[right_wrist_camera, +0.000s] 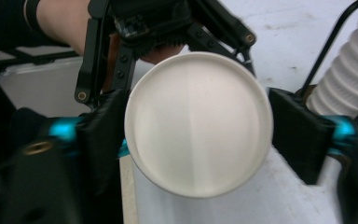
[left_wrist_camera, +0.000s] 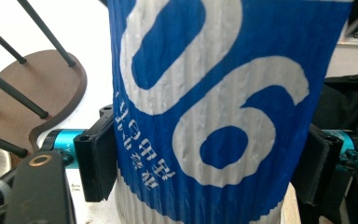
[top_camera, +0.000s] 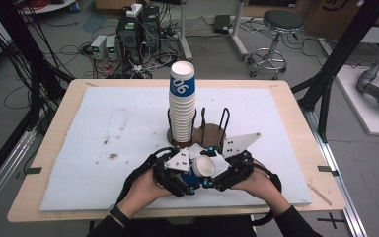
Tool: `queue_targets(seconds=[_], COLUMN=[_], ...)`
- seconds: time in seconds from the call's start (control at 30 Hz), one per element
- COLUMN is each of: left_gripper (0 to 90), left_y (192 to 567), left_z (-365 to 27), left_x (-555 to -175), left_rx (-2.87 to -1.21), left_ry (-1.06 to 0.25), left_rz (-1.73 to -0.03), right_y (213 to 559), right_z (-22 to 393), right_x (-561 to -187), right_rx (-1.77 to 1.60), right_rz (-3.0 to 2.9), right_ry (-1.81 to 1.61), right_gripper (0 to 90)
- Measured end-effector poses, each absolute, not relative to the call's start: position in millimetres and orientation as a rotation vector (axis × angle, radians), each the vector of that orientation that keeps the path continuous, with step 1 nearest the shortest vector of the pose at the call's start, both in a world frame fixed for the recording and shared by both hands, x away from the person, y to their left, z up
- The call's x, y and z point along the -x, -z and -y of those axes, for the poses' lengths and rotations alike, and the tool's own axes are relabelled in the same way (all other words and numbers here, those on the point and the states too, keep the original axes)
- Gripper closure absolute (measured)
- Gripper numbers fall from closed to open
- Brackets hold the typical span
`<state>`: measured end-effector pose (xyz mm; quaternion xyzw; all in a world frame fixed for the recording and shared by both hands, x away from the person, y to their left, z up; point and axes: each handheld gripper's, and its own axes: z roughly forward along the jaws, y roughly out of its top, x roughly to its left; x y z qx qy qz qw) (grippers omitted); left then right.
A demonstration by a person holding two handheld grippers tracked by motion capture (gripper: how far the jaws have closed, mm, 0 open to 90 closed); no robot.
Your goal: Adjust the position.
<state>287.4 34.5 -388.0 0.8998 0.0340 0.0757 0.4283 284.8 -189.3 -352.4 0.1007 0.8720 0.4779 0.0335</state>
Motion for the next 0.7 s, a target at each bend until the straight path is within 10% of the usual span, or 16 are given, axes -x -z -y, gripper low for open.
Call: queue_targets(seconds=[0.7], left_gripper=[7.4], left_y=[394], left_z=[-63], left_x=[-297], left_rx=[-1.679], left_ry=[-0.049], left_rz=[-0.171], right_y=[348], right_z=[227], right_x=[-296], right_rx=[-0.429], right_rz=[-2.436], right_ry=[-2.014], right_gripper=[30.2])
